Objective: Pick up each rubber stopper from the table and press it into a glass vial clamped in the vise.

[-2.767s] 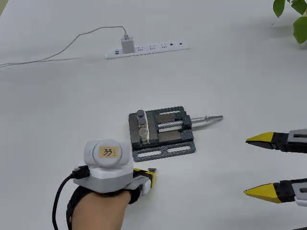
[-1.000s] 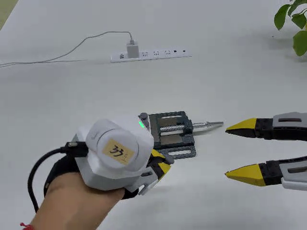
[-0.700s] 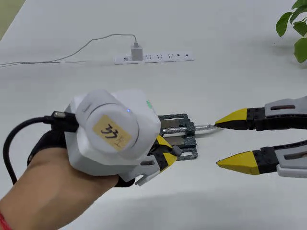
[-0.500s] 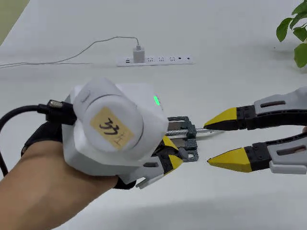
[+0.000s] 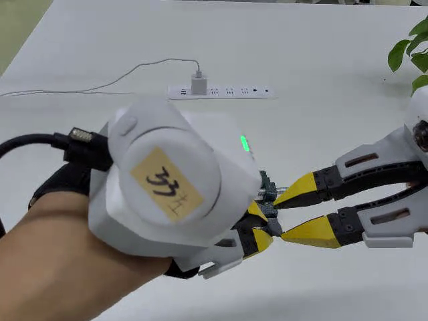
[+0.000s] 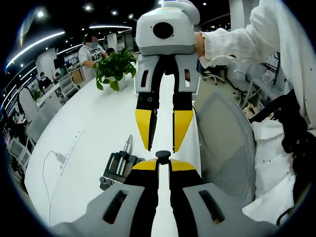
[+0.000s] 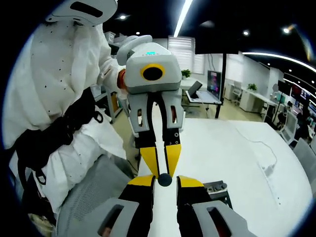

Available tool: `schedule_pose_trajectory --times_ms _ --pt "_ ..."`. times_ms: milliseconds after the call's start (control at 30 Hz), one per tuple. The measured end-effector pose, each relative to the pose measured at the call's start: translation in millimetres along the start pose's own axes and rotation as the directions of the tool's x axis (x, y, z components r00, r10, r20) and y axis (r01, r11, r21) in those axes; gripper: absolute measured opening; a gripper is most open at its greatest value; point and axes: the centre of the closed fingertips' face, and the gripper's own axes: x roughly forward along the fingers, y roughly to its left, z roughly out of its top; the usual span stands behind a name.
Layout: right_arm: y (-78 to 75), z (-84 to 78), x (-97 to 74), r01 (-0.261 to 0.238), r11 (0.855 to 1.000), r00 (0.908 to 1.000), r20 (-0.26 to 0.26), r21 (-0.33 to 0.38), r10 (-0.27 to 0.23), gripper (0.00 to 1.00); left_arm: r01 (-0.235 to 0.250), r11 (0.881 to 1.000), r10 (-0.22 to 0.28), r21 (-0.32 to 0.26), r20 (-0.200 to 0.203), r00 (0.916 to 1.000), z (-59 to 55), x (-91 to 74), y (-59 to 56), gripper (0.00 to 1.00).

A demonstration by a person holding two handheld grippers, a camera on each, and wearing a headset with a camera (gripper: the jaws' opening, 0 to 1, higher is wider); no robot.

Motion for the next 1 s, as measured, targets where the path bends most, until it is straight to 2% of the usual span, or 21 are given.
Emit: schedule_pose_trajectory --times_ms 567,1000 --pt "4.8 -5.5 1.4 -0.041 0.999 0.9985 -0.036 -0.024 0.04 0.08 0.021 0.999 -0.021 0.033 -0.018 0.9996 3.4 -0.9 -5.7 0.03" --pt "6.0 -4.3 2.7 -0.036 0.999 0.9985 -0.043 -0.037 0.035 0.08 0.032 0.999 -0.031 0.032 -0.029 0.9991 1.0 -1.8 -6.0 0.03"
